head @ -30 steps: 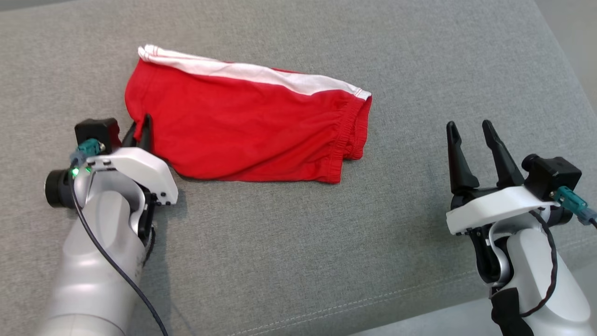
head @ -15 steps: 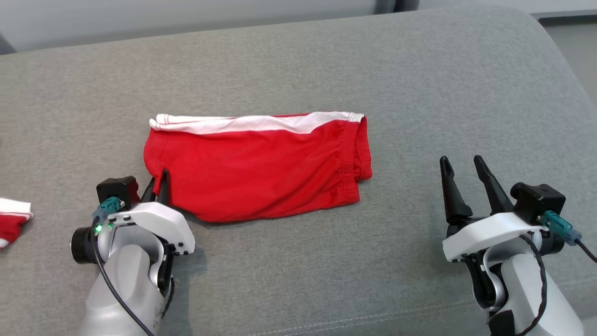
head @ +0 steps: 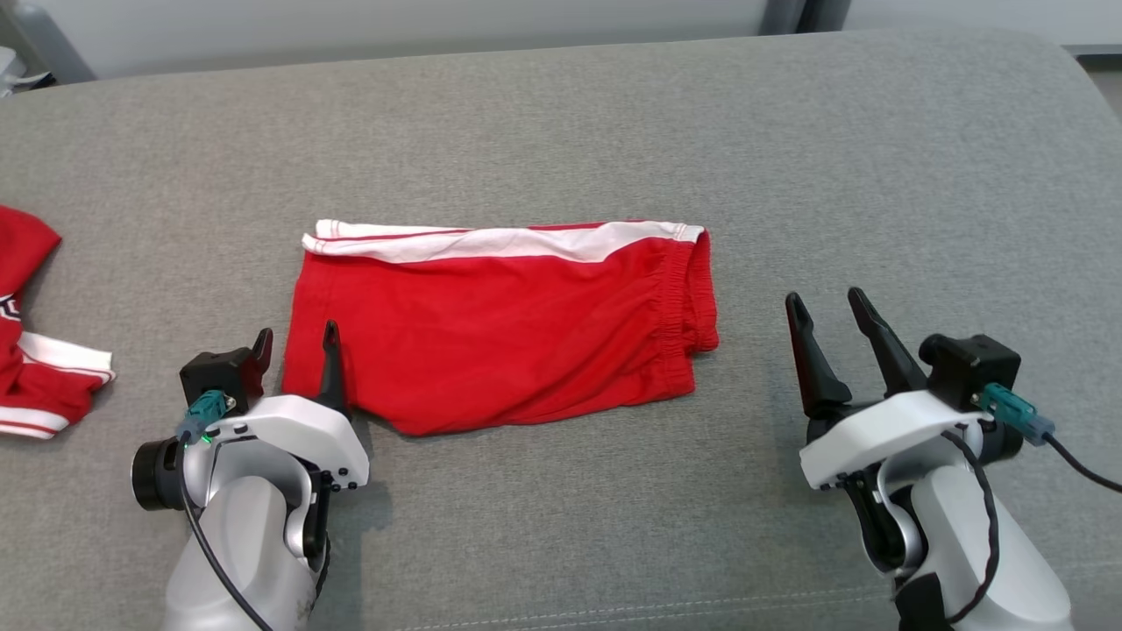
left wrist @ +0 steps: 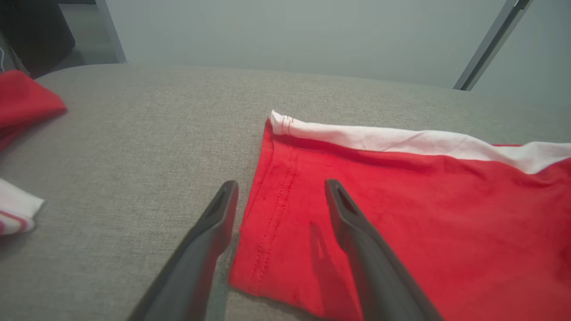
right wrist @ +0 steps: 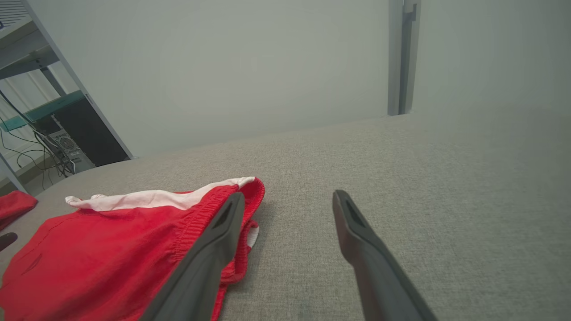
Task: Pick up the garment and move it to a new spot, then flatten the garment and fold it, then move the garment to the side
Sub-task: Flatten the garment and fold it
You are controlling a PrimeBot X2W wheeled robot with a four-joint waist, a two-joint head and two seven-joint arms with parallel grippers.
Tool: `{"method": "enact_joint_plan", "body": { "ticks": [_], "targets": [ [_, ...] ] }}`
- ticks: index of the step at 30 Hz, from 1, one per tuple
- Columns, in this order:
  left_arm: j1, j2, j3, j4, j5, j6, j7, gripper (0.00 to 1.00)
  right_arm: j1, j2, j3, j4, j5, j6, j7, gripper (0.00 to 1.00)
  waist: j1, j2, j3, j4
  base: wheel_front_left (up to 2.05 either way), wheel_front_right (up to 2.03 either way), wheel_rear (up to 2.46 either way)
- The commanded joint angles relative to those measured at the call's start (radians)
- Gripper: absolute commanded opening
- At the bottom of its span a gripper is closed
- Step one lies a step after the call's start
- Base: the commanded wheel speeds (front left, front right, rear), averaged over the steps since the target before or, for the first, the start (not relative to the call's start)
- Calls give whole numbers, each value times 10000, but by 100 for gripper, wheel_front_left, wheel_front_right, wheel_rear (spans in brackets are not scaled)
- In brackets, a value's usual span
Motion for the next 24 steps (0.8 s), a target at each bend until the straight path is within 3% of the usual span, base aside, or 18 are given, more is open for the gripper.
{"method": "enact_joint_plan", "body": {
  "ticks": [1,11,17,24],
  "targets": [
    [176,248,292,-457,173,134,-58,100,-335,12,316,-174,136,44,-114,100,0,0,6,144,0,0,0],
    [1090,202,275,-1772,400,72,-58,100,-1124,22,820,965,470,44,-114,100,0,0,-16,1199,0,0,0],
    [1385,194,169,-1960,162,27,-59,100,-1306,29,617,1922,493,44,-114,100,0,0,25,1770,0,0,0],
    [1454,193,136,-2065,55,59,-59,100,-1327,32,124,2592,234,44,-114,100,0,0,141,1975,0,0,0]
  ]
}}
